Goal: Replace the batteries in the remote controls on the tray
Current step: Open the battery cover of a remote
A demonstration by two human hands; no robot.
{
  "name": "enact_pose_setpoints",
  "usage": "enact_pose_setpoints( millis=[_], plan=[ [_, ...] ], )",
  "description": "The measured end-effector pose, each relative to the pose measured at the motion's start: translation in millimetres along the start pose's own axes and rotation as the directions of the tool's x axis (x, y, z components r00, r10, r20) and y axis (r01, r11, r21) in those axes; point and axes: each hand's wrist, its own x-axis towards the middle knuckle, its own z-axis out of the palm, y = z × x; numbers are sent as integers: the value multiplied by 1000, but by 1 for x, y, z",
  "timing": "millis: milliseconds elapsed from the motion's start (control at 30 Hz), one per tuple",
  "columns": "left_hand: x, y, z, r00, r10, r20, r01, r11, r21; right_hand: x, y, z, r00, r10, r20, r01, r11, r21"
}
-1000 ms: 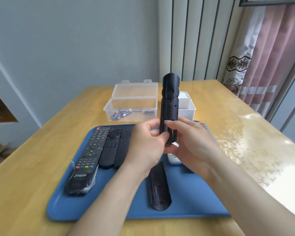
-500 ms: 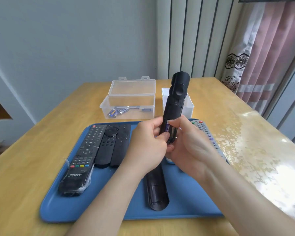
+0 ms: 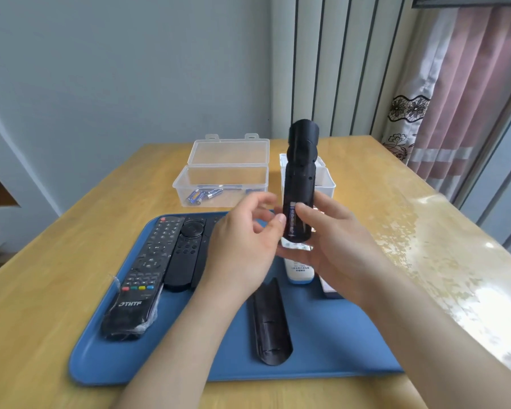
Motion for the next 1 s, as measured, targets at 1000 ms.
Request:
enact_pose_setpoints(
  millis=[1000],
  plan=[
    [4,11,-23,841,540,33,-485,725,489,-9,-7,-2,991,-127,52,137,912,-386]
  ],
)
